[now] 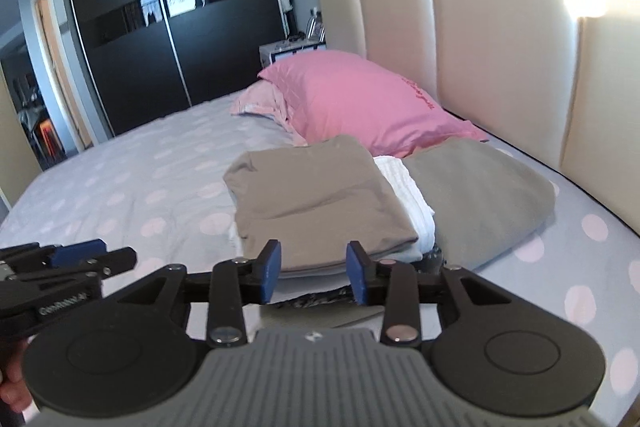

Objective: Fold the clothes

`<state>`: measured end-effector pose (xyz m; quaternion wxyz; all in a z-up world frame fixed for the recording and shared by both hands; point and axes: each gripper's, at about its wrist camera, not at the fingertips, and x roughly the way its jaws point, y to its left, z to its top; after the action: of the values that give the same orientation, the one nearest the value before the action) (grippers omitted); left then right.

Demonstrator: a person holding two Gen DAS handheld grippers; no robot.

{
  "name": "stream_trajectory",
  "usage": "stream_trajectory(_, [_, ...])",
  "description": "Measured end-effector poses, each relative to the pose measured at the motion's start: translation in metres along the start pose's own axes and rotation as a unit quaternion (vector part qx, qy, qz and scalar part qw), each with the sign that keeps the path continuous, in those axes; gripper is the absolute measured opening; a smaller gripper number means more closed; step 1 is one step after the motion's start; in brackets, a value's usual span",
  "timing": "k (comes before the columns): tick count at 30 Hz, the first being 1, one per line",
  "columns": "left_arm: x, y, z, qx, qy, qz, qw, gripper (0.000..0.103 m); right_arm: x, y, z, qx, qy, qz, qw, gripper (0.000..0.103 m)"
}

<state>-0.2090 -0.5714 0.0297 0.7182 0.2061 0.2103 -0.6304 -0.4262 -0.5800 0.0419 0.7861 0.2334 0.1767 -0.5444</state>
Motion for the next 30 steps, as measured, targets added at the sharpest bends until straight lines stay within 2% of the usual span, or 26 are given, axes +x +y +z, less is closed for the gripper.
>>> stream_trajectory(3, [-0.018,-0.001,-0.005,-0.005,-0.005,-0.001,1.0000,0.045,-0.023,0.008,-0.014,0.018,-0.003,-0.009,1.000,0.040])
stream_trajectory(7, [-0.035,-0.006,-0.009,-0.004,-0.009,0.004,0.9999,0.050,-0.047,0.020,-0.034,0.015,-0.031,-0.031,0.999,0.041])
stream_trajectory(13, [-0.047,-0.015,-0.017,0.007,-0.010,0.017,0.9998,0.059,-0.057,0.028,-0.056,0.038,-0.052,-0.053,0.997,0.045])
stream_trajectory(17, [-0.047,-0.017,-0.024,-0.001,-0.021,0.017,0.9996,0.059,-0.055,0.028,-0.065,0.042,-0.058,-0.052,0.996,0.046])
stream_trajectory(21, [-0.043,-0.016,-0.030,-0.007,-0.011,0.019,0.9997,0.059,-0.052,0.027,-0.069,0.041,-0.059,-0.060,0.996,0.046])
stream_trajectory(24, [-0.039,-0.015,-0.035,-0.012,-0.003,0.020,0.9997,0.059,-0.049,0.025,-0.070,0.063,-0.055,-0.059,0.995,0.046])
stream_trajectory(30, [-0.036,-0.011,-0.042,-0.019,0.009,0.026,0.9994,0.059,-0.044,0.040,-0.071,0.039,-0.054,-0.055,0.996,0.053])
